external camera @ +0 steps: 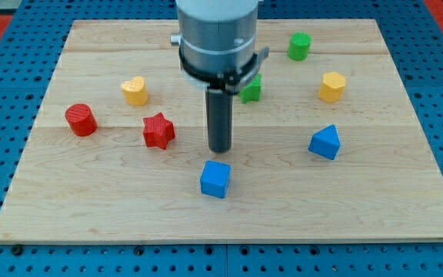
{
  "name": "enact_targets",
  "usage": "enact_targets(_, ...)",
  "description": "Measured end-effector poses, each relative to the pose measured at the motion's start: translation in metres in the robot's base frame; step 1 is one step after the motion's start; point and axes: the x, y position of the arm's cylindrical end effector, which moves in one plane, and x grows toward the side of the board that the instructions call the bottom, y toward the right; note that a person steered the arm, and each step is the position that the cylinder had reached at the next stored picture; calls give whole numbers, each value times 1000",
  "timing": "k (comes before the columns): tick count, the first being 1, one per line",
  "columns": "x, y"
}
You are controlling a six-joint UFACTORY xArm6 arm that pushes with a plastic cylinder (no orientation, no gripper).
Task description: Push the blue triangle slightly down
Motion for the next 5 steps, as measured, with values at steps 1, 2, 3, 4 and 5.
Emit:
enact_targets(1,-31,0)
enact_targets(2,-30,0)
enact_targets(3,-28,71)
enact_targets(4,-28,123)
enact_targets(5,-28,123)
